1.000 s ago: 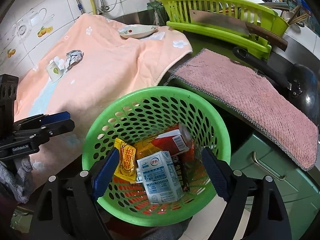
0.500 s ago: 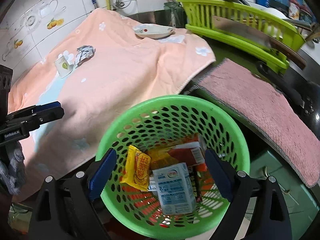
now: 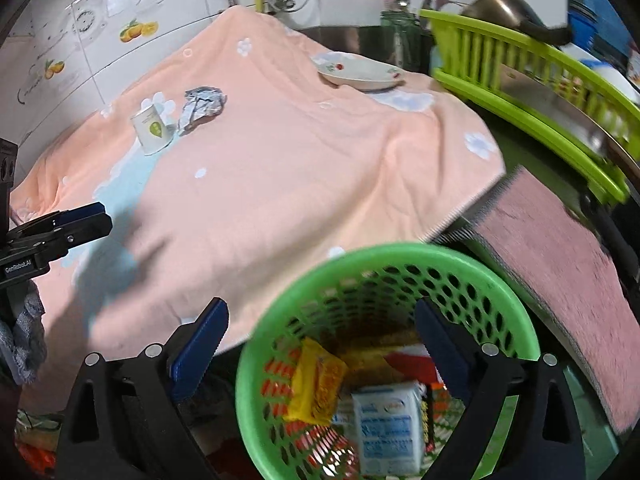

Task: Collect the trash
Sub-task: 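Reach both tools back toward the paper cup and foil wrapper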

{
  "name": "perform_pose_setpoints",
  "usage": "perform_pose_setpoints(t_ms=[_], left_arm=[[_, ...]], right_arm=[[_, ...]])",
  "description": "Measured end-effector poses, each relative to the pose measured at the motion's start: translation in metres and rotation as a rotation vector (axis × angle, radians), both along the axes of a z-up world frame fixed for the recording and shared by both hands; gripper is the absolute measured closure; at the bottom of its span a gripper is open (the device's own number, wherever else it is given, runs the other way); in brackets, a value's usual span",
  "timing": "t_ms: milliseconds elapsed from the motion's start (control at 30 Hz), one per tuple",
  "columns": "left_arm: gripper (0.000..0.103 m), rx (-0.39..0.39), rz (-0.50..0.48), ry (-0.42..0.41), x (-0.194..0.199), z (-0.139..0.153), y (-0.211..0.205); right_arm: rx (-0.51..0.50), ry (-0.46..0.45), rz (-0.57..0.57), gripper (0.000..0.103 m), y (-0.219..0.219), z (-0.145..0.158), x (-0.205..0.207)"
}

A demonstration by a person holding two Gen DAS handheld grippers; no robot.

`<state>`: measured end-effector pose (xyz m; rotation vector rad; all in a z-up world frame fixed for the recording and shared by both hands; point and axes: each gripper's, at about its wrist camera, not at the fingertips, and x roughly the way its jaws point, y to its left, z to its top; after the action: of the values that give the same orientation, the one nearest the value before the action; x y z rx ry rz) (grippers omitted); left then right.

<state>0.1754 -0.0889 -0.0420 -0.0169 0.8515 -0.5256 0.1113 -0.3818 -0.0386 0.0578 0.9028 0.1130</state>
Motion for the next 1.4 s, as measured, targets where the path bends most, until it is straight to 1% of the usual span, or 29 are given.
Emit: perform_pose_setpoints(t_ms=[200,467,567,767,1033,1167,1233,1400], left_arm=[[0.031,0.01,0.09,0.006,0.021,0.0,0.036],[0.029,0.021,0.189,0.01,0.044,0.0,0.083],[0.029,0.025,0.213,0.012,0.051,-0.003,0.097],[0.029,0.035,0.253,0.019,0.065,-0.009,0.123],[0.029,0.014,0.299,0.034,0.087,-0.016,0.148],[0.029,0.013,0.306,0.032,0.098,-0.018,0.154],[0.029,0.012,0.31,0.033,0.102,-0.019,0.156],[0.029,0.007,0.326,0.041,0.113,-0.024,0.163]], right_arm=[[-0.002,-0.004,0.047,0.012,0.027,0.003,0.032],[-0.02,-0.014,0.13,0.012,0.081,0.014,0.087],[-0.02,-0.02,0.157,0.012,0.103,0.018,0.111],[-0.034,-0.033,0.197,0.012,0.138,0.026,0.157],[-0.023,-0.05,0.224,0.012,0.18,0.027,0.229],[-0.026,-0.053,0.233,0.012,0.2,0.023,0.261],[-0.011,-0.047,0.236,0.012,0.209,0.019,0.276],[-0.011,-0.04,0.234,0.012,0.225,0.008,0.306]])
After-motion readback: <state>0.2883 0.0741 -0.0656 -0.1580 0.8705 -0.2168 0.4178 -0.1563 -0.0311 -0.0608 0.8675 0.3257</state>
